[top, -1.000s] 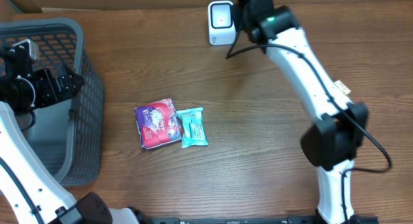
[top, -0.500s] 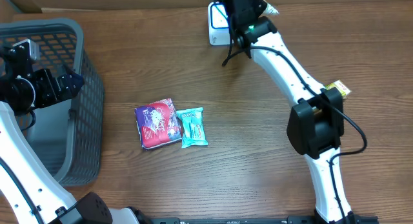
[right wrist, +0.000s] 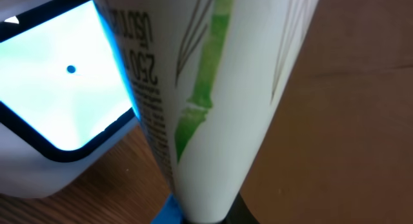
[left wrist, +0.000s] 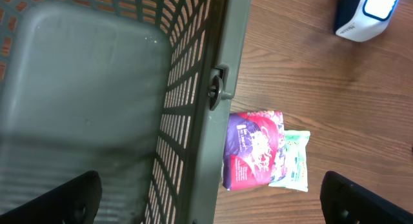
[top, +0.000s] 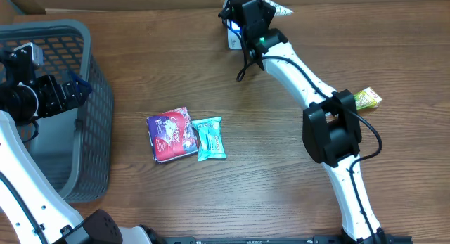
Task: Scan the item barcode
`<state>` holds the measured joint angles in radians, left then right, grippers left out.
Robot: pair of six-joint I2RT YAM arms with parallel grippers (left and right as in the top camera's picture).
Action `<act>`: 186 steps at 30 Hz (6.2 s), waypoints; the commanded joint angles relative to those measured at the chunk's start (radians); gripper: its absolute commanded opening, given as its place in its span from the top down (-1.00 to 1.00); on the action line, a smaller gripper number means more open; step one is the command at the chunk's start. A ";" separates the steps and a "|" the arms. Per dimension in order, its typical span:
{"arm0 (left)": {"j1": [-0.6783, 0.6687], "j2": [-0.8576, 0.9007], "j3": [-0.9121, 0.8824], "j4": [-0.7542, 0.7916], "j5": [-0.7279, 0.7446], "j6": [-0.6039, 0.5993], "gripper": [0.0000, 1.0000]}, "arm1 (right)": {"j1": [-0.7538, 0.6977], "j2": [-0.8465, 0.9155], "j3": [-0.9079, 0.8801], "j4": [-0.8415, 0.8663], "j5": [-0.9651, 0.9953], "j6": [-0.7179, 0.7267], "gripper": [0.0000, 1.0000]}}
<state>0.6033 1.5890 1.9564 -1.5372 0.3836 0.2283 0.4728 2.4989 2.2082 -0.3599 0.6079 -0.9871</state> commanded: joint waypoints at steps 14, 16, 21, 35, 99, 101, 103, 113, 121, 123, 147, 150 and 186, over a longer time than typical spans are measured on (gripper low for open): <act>-0.002 0.006 0.002 0.001 -0.002 0.003 -0.99 | -0.011 0.037 0.037 0.037 0.079 -0.017 0.93; -0.002 0.006 0.002 0.001 -0.002 0.003 -0.99 | -0.009 0.037 0.037 0.038 0.101 -0.035 0.93; -0.002 0.006 0.002 0.001 -0.002 0.003 -0.99 | 0.002 0.037 0.037 0.074 0.164 -0.066 0.93; -0.002 0.006 0.002 0.001 -0.002 0.003 -0.99 | 0.021 0.016 0.037 0.086 0.222 -0.091 0.93; -0.002 0.006 0.002 0.001 -0.002 0.003 -0.99 | -0.545 -0.642 -0.885 -0.328 -0.362 2.100 0.81; -0.002 0.006 0.002 0.001 -0.002 0.003 -0.99 | -0.545 -0.642 -0.885 -0.358 -0.362 2.100 0.58; -0.002 0.006 0.002 0.001 -0.002 0.003 -0.99 | -0.545 -0.642 -0.885 -0.386 -0.362 2.100 0.16; -0.002 0.006 0.002 0.001 -0.002 0.003 -0.99 | -0.544 -0.663 -0.834 -0.467 -0.404 1.801 -0.77; -0.002 0.006 0.002 0.001 -0.002 0.003 -0.99 | -0.527 -0.736 -0.630 -0.642 -0.594 1.522 -0.79; -0.002 0.006 0.002 0.001 -0.002 0.003 -0.99 | -0.509 -0.751 -0.600 -0.649 -0.732 1.429 -0.79; -0.002 0.006 0.002 0.001 -0.002 0.003 -0.99 | 0.082 -0.695 -1.022 -0.305 -1.021 1.559 -0.60; -0.002 0.006 0.002 0.001 -0.002 0.003 -0.99 | 0.122 -0.695 -1.094 -0.179 -1.021 1.620 -0.52; -0.002 0.006 0.002 0.001 -0.002 0.003 -0.99 | 0.317 -0.611 -1.162 0.050 -0.898 1.949 0.43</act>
<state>0.6033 1.5890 1.9564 -1.5375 0.3836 0.2283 0.7815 1.8816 1.0523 -0.3145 -0.2996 0.9573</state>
